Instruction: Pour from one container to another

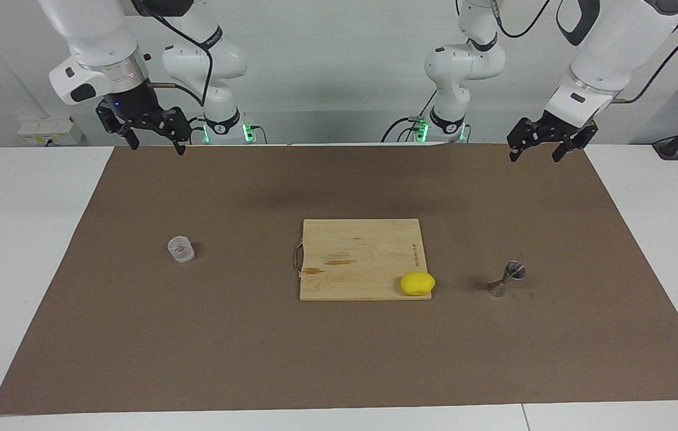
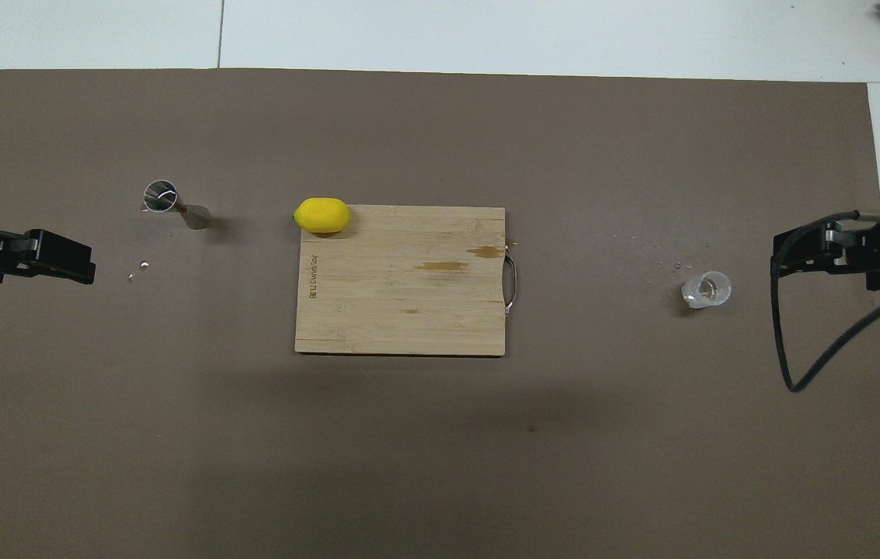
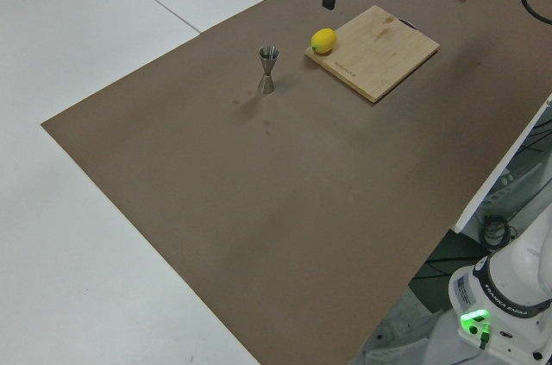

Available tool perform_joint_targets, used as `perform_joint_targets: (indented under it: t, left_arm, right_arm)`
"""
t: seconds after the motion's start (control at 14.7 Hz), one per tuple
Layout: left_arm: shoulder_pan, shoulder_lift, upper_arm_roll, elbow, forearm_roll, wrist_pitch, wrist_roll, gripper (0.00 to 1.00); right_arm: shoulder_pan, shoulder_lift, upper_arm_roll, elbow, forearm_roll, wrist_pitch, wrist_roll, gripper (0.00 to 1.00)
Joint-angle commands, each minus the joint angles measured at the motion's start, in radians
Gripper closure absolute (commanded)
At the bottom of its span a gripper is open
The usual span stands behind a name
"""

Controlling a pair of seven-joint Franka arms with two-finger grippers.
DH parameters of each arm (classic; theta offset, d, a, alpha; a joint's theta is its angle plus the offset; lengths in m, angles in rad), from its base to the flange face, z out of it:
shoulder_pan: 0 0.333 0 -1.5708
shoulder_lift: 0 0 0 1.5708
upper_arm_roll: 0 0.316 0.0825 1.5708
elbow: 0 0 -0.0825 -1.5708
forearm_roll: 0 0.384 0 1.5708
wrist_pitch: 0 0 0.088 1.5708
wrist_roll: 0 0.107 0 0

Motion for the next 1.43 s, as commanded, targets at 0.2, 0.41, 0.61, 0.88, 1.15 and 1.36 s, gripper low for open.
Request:
perform_joint_targets:
  t: [0.2, 0.41, 0.61, 0.88, 1.15, 1.36]
  left_arm:
    - [-0.002, -0.022, 0.005, -0.017, 0.011, -0.008, 0.014, 0.00]
    - [-0.002, -0.033, 0.007, -0.055, 0.007, 0.053, 0.013, 0.00]
    - [0.030, -0.044, 0.014, -0.098, -0.061, 0.116, 0.011, 0.00]
    - [0.103, -0.034, 0.016, -0.136, -0.193, 0.106, -0.004, 0.00]
    - [0.216, -0.039, 0.016, -0.210, -0.345, 0.123, -0.212, 0.00]
    - [0.258, -0.024, 0.014, -0.263, -0.397, 0.112, -0.404, 0.00]
  right_arm:
    - [0.000, -0.014, -0.005, -0.008, 0.019, -0.014, -0.014, 0.01]
    - [0.000, -0.014, -0.005, -0.008, 0.019, -0.014, -0.014, 0.01]
    - [0.000, -0.014, -0.005, -0.008, 0.019, -0.014, -0.014, 0.01]
    - [0.000, -0.014, -0.005, -0.008, 0.019, -0.014, -0.014, 0.01]
    - [0.000, -0.014, -0.005, -0.008, 0.019, -0.014, -0.014, 0.01]
    - [0.000, -0.014, -0.005, -0.008, 0.019, -0.014, -0.014, 0.01]
